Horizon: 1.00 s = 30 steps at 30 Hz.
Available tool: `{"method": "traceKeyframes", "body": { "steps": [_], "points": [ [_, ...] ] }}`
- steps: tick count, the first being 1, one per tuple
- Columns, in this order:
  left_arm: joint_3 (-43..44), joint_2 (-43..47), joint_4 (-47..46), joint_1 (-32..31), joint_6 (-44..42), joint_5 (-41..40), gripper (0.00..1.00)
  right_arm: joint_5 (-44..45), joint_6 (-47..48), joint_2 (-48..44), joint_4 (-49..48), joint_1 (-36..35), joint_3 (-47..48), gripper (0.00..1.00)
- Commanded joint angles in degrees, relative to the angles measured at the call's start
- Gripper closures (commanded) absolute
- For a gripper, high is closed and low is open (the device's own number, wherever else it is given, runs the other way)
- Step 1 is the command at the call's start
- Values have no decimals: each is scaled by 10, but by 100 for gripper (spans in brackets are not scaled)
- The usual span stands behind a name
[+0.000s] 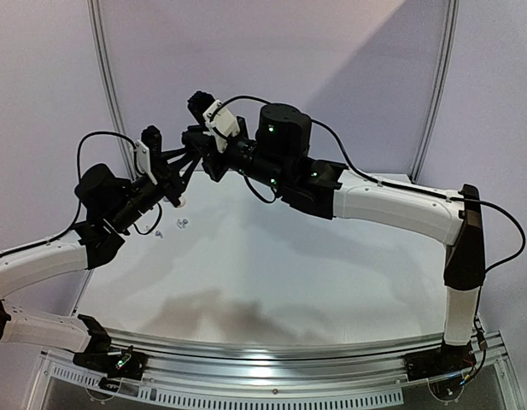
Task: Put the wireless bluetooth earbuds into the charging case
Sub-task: Insert the left earbud into the left side groove of the charging case.
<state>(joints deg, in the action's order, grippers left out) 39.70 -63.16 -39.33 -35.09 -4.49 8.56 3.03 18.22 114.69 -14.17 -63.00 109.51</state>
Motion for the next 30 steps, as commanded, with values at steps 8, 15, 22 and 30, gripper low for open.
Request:
{"method": "traceKeyframes", "body": {
  "steps": [8, 15, 22, 30],
  "points": [
    [16, -1, -4, -5, 8, -5, 100, 43, 65, 6, -6, -3, -40, 100],
    [15, 1, -4, -5, 8, -12, 100, 51, 94, 2, -29, -3, -51, 100],
    [18, 1, -15, -5, 7, -11, 100, 38, 90, 5, -49, -3, -67, 93],
    [18, 1, -15, -4, 4, -11, 100, 42, 89, 9, -44, -3, -69, 83]
  ]
}}
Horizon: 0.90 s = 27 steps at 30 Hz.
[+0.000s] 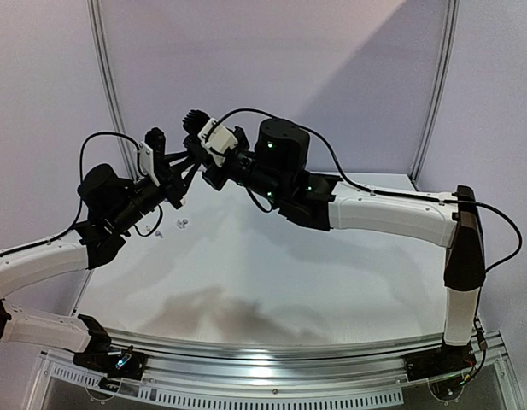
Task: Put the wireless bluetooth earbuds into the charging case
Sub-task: Insert the left earbud into the left side groove of the charging case.
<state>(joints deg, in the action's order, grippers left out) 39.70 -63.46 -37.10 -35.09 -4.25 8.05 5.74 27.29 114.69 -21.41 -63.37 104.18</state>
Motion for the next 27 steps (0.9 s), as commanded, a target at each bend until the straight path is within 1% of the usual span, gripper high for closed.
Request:
{"method": "traceKeyframes", "body": {
  "steps": [1, 11, 17, 27],
  "points": [
    [18, 4, -38, -4, 1, -6, 100, 16, -1, 10, 29, 1, -15, 83],
    [21, 7, -30, -3, 0, 3, 100, 24, -2, 13, 31, 1, -10, 82],
    [25, 4, -31, -4, 14, 36, 100, 31, -3, 22, 47, 1, 13, 81],
    [26, 10, -28, -2, 33, 43, 100, 37, -7, 23, 63, 0, 15, 80]
  ]
}}
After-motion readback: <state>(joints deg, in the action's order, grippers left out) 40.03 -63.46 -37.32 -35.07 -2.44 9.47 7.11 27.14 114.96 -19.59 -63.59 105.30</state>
